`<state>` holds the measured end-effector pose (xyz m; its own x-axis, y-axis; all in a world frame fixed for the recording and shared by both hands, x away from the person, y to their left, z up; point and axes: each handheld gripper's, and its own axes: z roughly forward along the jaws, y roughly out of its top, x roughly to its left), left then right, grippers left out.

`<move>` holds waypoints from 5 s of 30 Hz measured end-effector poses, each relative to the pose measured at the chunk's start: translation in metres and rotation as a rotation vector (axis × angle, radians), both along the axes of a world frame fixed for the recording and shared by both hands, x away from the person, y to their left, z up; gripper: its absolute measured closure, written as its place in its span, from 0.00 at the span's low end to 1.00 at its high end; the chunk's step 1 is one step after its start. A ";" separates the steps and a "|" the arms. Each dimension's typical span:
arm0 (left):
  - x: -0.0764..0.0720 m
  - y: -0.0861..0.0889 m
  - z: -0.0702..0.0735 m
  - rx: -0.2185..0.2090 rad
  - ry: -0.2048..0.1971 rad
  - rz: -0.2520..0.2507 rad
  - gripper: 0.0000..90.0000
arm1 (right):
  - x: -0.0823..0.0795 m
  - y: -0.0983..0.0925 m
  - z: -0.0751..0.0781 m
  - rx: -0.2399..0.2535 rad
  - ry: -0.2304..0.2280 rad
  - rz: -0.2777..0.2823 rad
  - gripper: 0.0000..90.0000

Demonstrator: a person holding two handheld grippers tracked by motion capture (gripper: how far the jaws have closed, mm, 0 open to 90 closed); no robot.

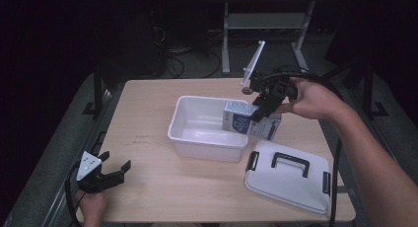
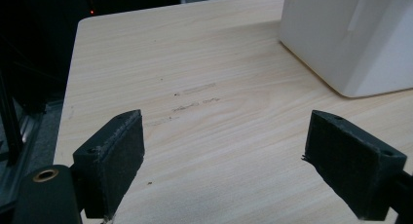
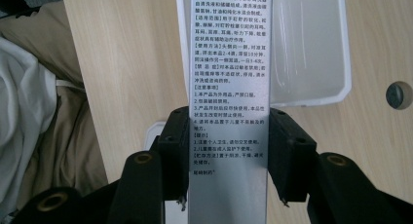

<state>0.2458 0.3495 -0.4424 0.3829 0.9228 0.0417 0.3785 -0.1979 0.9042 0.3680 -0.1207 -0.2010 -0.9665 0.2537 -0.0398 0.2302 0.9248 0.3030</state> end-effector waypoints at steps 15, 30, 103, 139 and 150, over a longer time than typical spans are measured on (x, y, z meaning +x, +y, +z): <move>0.000 0.000 0.000 -0.009 -0.003 0.003 0.15 | 0.005 0.025 -0.002 -0.003 0.004 0.022 0.62; 0.000 0.000 0.000 -0.009 -0.006 -0.001 0.15 | 0.011 0.049 -0.006 -0.002 0.011 0.040 0.62; -0.002 0.002 0.001 -0.016 -0.012 0.007 0.15 | 0.036 0.077 -0.074 0.011 0.044 0.043 0.61; -0.002 0.002 0.001 -0.017 -0.009 0.005 0.15 | 0.045 0.079 -0.132 -0.008 0.082 0.025 0.61; -0.002 0.003 0.001 -0.015 -0.009 0.005 0.15 | 0.047 0.081 -0.144 -0.022 0.093 0.028 0.61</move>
<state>0.2436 0.3522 -0.4413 0.3775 0.9255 0.0312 0.3709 -0.1820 0.9107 0.4151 -0.0398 -0.3454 -0.9730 0.2261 0.0457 0.2301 0.9374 0.2614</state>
